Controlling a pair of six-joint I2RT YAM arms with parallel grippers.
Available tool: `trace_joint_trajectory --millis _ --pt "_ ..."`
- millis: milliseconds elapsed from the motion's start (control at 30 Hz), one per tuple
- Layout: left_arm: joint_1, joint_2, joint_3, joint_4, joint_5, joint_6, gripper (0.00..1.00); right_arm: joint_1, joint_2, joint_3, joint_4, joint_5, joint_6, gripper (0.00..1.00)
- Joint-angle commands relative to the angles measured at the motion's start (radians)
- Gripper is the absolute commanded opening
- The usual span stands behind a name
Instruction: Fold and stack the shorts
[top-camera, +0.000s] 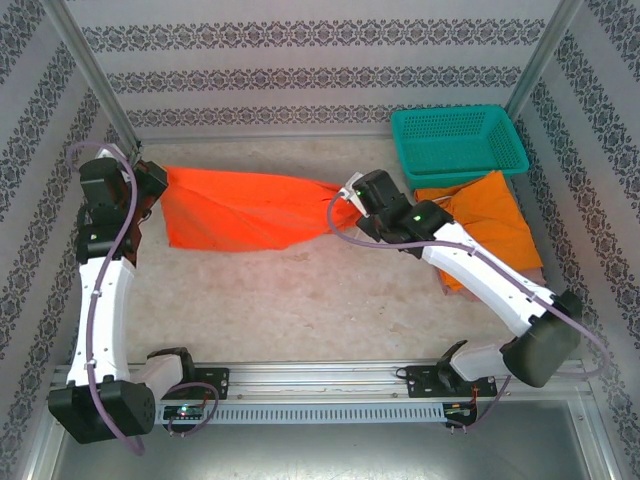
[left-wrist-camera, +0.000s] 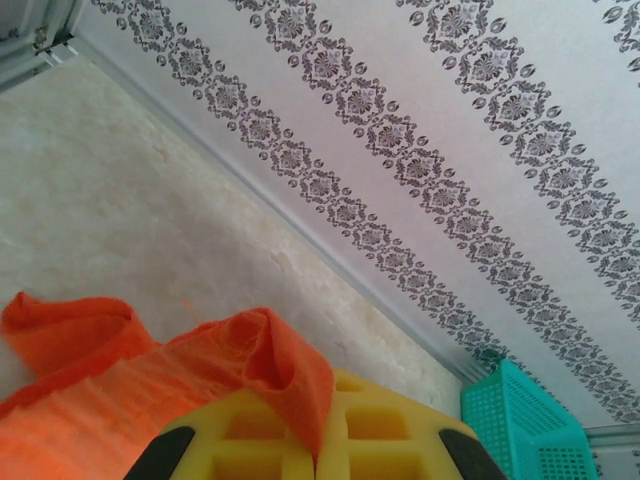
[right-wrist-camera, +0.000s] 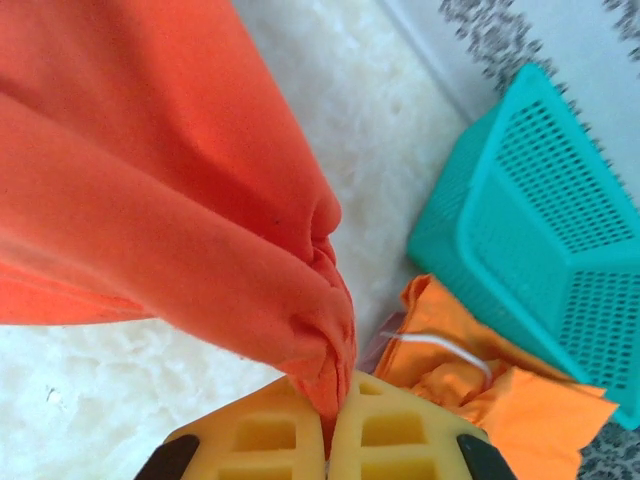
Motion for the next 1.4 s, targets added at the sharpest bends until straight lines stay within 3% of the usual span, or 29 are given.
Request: trace_joint_trajectory --millis 0,167,300,500,600,667,800,900,1033,1133,1233,1367 --pt "0.012 0.024 0.009 -0.101 0.034 0.045 0.00 -0.011 -0.008 0.046 0.001 -0.015 -0.041 0.00" --pt "0.012 0.154 0.049 -0.043 0.049 0.030 0.00 -0.055 0.133 0.192 -0.011 -0.037 -0.031 0.00" --pt "0.012 0.317 0.197 -0.018 0.044 0.034 0.00 -0.103 0.311 0.412 -0.023 -0.074 -0.033 0.00" --pt "0.014 0.538 0.510 -0.036 -0.017 0.042 0.00 -0.177 0.621 0.881 -0.081 -0.075 -0.023 0.00" --pt "0.019 0.645 0.731 -0.096 -0.026 0.029 0.00 -0.201 0.771 1.200 -0.141 -0.064 0.010 0.00" --pt "0.027 0.687 0.883 -0.137 -0.031 0.021 0.00 -0.220 0.789 1.311 -0.099 -0.088 0.064 0.00" --pt "0.044 0.686 1.099 -0.178 -0.053 0.029 0.00 -0.237 0.713 1.367 -0.015 -0.126 0.137 0.00" --pt "0.050 0.621 1.153 -0.195 -0.080 0.070 0.00 -0.240 0.632 1.341 0.005 -0.157 0.150 0.00" --pt "0.050 0.432 0.915 -0.062 -0.074 0.100 0.00 -0.266 0.492 1.131 0.054 -0.241 0.147 0.00" --pt "0.049 0.250 0.595 0.083 -0.058 0.106 0.00 -0.286 0.360 0.839 0.148 -0.294 0.113 0.00" --pt "0.047 0.072 0.265 0.186 -0.055 0.110 0.00 -0.294 0.186 0.431 0.348 -0.340 0.058 0.00" --pt "0.042 -0.146 -0.105 0.177 -0.079 0.075 0.00 -0.280 -0.028 -0.045 0.543 -0.446 0.014 0.00"
